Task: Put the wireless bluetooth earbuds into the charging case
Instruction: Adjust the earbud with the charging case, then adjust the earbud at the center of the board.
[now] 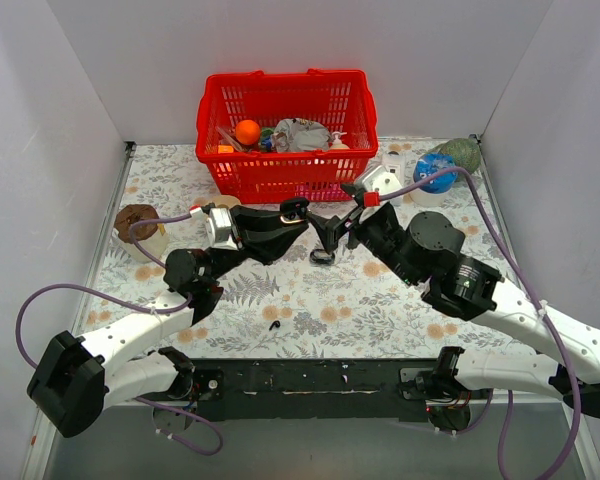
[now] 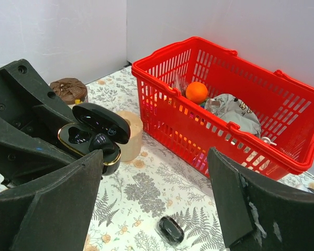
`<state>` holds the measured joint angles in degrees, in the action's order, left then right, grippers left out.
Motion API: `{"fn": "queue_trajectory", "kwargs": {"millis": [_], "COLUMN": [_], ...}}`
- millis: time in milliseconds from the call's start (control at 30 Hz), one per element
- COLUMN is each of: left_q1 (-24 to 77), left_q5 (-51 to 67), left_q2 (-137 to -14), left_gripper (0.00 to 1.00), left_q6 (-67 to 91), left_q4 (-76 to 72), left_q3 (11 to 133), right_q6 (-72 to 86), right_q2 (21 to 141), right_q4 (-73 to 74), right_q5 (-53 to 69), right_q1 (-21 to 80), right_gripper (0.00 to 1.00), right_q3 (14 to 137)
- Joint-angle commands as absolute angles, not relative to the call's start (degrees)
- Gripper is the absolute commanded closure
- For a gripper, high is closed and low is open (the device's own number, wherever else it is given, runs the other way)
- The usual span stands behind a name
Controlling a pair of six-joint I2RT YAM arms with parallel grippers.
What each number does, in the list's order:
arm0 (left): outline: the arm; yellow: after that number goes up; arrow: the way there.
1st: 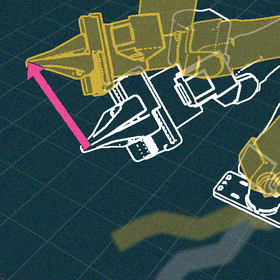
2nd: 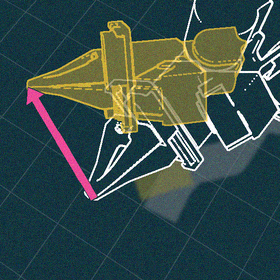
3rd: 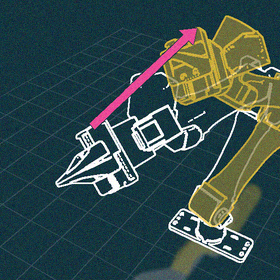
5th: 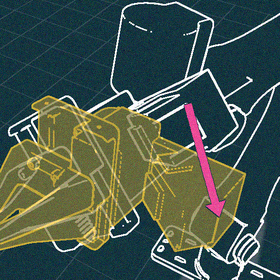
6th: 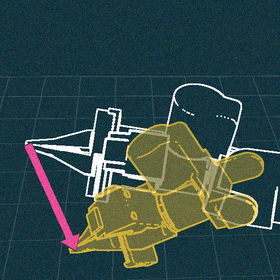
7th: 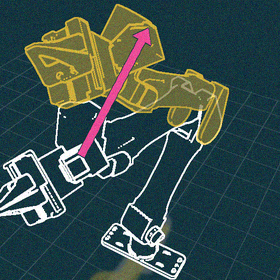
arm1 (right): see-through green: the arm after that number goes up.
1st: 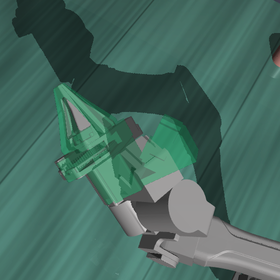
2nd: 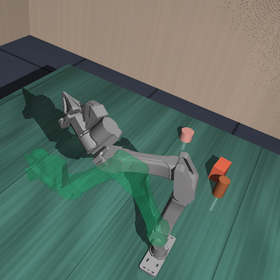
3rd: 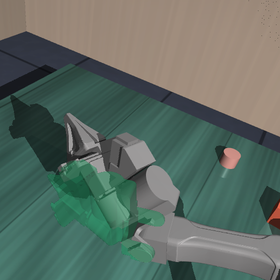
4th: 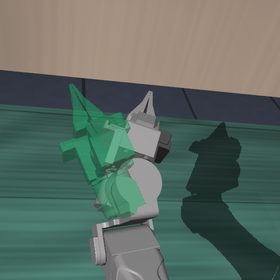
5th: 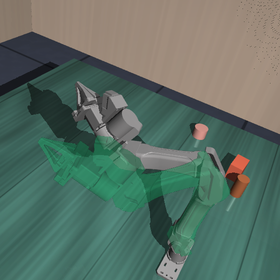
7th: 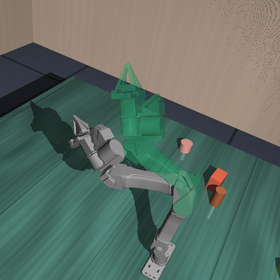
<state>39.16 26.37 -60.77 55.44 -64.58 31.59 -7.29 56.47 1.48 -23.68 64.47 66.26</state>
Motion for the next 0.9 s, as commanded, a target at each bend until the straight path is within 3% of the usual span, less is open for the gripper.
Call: {"fn": "queue_trajectory", "kwargs": {"millis": [0,300,467,867], "left_q1": [39.29,39.29,39.29,39.11], "left_q5": [27.42,27.42,23.38,20.31], "left_q2": [-60.47,-60.12,-58.28,-52.83], "left_gripper": [1.00,1.00,1.00,1.00], "left_q6": [56.07,56.25,54.67,57.38], "left_q4": [-65.92,-65.22,-64.16,-59.08], "left_q3": [31.73,31.82,30.24,29.79], "right_q6": [-6.86,-6.94,-5.72,1.39], "right_q2": [57.57,58.63,53.10,51.06], "right_q4": [-1.76,-2.37,-5.28,5.16], "right_q5": [-23.12,-23.20,-24.96,-26.72], "right_q1": [64.34,64.42,64.34,64.34], "right_gripper": [0.13,0.13,0.12,0.12], "right_q3": [69.61,69.96,66.45,57.92]}}
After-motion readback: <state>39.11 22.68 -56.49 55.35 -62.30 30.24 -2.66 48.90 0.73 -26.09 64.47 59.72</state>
